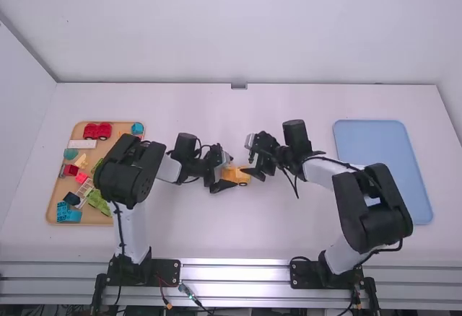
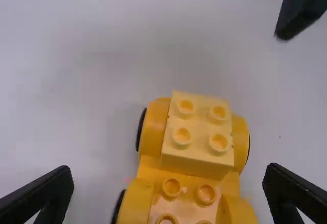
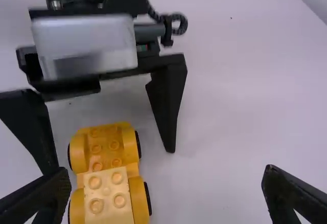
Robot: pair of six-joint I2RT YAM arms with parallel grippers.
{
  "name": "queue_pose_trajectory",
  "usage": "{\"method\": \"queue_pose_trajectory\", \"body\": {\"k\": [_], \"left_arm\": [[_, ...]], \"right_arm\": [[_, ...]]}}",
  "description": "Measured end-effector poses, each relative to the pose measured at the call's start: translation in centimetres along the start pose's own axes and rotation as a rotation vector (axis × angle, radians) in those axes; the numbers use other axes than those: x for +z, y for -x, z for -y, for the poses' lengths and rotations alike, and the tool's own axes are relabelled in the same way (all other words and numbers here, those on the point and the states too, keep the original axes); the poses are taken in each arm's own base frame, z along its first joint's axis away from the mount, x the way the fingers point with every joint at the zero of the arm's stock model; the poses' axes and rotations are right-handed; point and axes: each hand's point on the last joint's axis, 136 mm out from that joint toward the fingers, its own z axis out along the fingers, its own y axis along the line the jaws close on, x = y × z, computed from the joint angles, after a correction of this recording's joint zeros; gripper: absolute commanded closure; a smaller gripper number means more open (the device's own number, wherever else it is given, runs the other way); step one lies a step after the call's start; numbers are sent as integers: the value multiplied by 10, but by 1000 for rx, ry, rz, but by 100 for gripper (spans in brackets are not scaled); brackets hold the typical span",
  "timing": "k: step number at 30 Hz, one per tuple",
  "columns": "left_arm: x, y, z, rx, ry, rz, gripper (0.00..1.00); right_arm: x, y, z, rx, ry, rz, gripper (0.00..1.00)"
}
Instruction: Assemble lego blocks to make yellow taxi
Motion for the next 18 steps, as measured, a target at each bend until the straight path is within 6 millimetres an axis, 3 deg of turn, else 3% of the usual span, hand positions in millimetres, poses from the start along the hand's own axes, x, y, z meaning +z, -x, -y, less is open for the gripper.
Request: {"method": "queue_pose_trajectory", "body": {"k": [3,11,14,15,18], "left_arm": [[-17,12,-5,-27,26,-3,1],[-104,25,-32,-193,207,-25,1],[-168,22,-55,-277,409,-48,1],[-180,22,-59,-292,451,-51,1],[-249,12,-75,-422,697,-75,1]], "right_arm": [[0,-1,2,-1,-8,-5,1],[0,-5,9,-8,-48,-35,1],[0,-4,12,-15,-60,-35,1],[0,-4,12,-18,-61,-35,1],[0,-3,15,-26,-72,-32,1]]}}
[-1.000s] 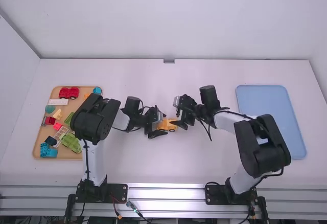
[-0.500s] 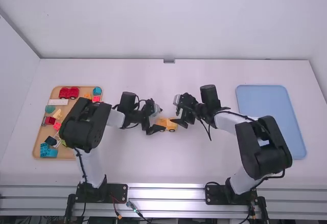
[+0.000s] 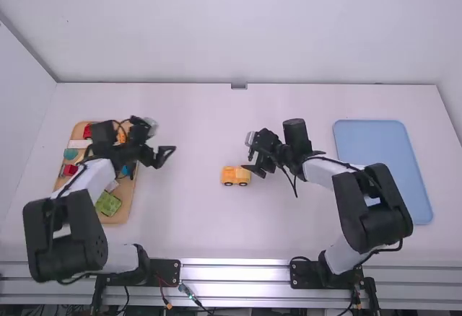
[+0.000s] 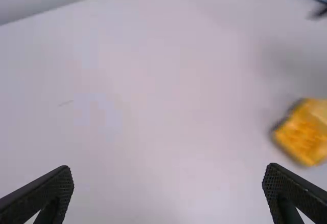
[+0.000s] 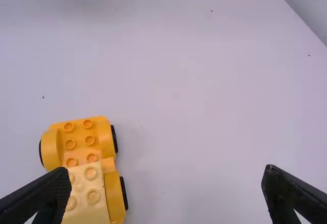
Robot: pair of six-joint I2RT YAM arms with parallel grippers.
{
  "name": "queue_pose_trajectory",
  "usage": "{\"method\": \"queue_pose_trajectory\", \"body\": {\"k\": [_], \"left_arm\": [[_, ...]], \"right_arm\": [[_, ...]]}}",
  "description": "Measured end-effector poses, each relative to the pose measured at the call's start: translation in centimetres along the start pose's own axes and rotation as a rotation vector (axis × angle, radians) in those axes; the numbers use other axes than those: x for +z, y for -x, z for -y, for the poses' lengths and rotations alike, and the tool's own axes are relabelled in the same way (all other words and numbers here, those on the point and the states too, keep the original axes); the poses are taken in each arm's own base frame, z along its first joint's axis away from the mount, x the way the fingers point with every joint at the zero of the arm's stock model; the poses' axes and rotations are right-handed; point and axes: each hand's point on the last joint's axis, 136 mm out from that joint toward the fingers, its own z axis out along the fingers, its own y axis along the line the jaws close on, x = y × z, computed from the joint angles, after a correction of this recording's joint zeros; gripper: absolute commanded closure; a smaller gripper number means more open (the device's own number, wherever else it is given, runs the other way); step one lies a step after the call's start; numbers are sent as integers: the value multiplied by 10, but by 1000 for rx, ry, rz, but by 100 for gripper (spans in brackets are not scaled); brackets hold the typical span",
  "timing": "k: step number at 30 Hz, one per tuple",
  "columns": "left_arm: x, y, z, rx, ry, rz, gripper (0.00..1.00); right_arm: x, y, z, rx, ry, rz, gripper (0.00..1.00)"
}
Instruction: Assemble lego blocks to make yellow taxi
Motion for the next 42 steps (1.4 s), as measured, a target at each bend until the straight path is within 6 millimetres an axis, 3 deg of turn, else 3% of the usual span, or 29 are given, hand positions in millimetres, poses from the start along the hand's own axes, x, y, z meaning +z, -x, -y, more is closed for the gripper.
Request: {"method": "queue_pose_trajectory", "body": {"k": [3,4,5,7,11,14,17,23,26,29,35,37,39,42], "left_arm": [[-39,-7,-41,-141,188,-51,1],[-61,-12,-59,-219,272,-92,1],[-66,-13,-63,-240,291,-106,1],[-100,-17,-84,-341,398,-186,1],[-146,-7,-115,-402,528,-286,1],[-168,-7,-130,-426,562,-372,1],[-185,-20,-148,-442,542,-514,1],[-187,-63,-181,-388,396,-710,2],[-178,-86,-196,-326,329,-768,9],[-166,-108,-206,-257,270,-807,11],[-151,-129,-221,-155,268,-811,13],[-147,-136,-224,-138,277,-814,17],[-143,-146,-226,-123,287,-820,27],[-137,-155,-229,-105,298,-815,29]], "right_arm": [[0,2,2,-9,-8,6,1],[0,2,2,-8,-9,6,1],[0,2,2,-8,-8,6,1],[0,2,3,-2,-12,8,1],[0,1,9,36,-44,-4,1],[0,-4,10,71,-55,-30,1],[-1,-10,9,111,-50,-62,1],[-2,-7,13,132,-47,-79,1],[-2,-6,14,148,-42,-84,1],[-2,-6,15,154,-45,-84,1],[1,-2,11,149,-32,-80,1],[2,-1,9,146,-28,-80,1],[2,-1,9,146,-27,-79,1],[2,-1,9,146,-27,-79,1]]}}
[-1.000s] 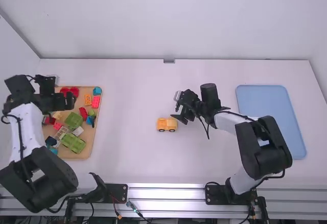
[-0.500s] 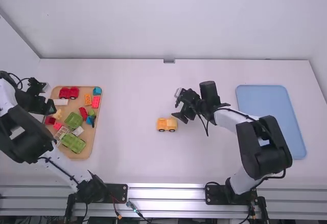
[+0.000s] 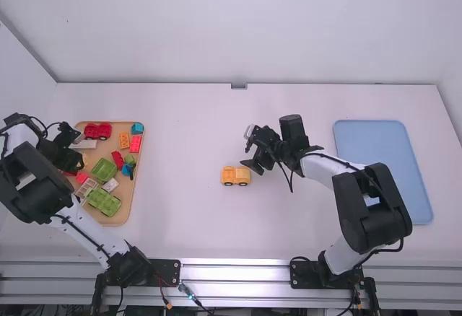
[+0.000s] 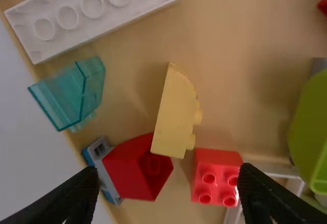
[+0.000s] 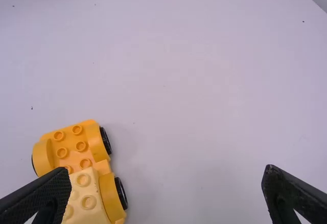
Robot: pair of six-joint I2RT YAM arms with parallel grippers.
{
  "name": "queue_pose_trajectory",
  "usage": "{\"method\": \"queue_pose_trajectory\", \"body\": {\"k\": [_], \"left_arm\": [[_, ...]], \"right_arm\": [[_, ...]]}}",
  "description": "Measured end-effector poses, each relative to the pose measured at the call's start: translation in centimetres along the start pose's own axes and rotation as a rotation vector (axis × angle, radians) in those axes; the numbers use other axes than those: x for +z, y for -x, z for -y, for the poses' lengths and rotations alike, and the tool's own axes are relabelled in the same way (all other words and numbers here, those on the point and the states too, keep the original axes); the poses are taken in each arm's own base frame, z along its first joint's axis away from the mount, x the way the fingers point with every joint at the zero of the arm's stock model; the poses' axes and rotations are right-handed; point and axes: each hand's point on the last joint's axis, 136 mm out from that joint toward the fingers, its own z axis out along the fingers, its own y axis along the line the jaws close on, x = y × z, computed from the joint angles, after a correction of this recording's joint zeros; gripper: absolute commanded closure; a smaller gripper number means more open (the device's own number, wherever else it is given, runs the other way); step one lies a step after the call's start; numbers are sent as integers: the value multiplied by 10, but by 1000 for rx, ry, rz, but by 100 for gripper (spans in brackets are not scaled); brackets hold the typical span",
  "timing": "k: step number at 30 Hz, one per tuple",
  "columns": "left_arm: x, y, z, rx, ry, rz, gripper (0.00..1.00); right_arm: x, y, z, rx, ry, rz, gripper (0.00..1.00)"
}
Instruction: Assemble lego blocks to make yellow taxi
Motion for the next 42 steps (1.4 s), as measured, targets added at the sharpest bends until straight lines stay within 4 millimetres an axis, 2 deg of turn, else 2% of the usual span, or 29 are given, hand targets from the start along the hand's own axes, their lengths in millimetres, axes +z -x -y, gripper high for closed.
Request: {"method": "queue_pose_trajectory", "body": {"k": [7,10,20,26,42], "left_arm": [[14,1,2,7,14,28,32],[19,6,-1,12,32,63,38],[25,10,4,15,16,96,39],[43,7,8,10,-17,84,43],[44,8,7,11,-14,90,62]], "right_arm": [[0,0,1,26,-1,-1,1],[0,-1,1,30,-2,-1,1],[-1,-4,0,45,4,-12,1],[-3,-6,3,51,-4,-13,1],[-3,-6,3,69,-3,-14,1]]}}
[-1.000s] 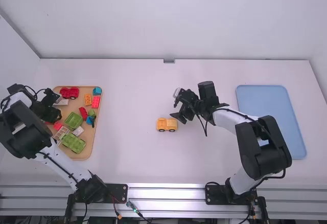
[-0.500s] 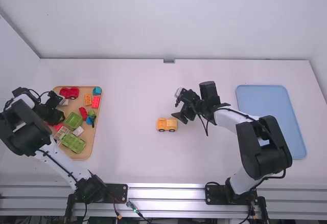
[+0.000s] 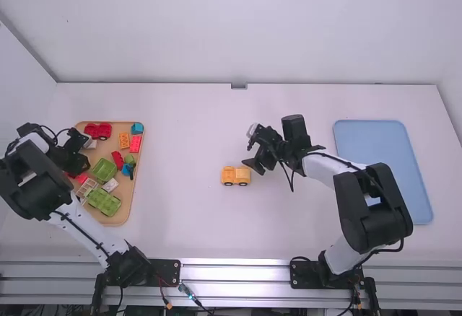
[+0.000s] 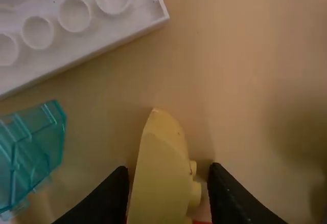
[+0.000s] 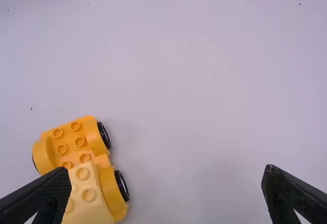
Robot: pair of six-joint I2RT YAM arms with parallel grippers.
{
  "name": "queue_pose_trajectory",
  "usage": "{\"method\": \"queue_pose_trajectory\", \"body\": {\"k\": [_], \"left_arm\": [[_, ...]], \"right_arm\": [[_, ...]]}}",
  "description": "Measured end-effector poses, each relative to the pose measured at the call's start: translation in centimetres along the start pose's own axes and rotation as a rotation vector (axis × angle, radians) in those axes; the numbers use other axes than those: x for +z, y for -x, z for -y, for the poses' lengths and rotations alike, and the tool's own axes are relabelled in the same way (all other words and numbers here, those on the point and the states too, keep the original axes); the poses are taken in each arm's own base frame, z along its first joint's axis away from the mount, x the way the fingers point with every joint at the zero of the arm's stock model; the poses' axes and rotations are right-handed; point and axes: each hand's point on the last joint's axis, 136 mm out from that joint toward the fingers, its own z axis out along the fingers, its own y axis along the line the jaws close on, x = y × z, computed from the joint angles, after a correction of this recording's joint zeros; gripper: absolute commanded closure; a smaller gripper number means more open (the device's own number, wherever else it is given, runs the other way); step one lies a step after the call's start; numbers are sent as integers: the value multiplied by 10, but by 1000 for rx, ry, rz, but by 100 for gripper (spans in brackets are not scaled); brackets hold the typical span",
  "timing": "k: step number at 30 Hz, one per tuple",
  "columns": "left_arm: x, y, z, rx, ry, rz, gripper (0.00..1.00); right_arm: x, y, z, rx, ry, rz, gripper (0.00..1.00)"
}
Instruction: Assemble lego blocks to make yellow taxi
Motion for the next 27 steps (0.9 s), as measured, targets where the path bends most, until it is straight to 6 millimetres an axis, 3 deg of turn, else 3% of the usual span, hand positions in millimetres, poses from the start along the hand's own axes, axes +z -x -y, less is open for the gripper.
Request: {"method": "queue_pose_trajectory", "body": {"k": [20,27], "left_arm": [[0,0,-3,-15,13,-2,76],[-7,-1,10,-30,-47,-38,79]], "right_arm": [[0,-4,-3,20,12,-16,1],[0,-4,-3,20,11,-16,1]]}}
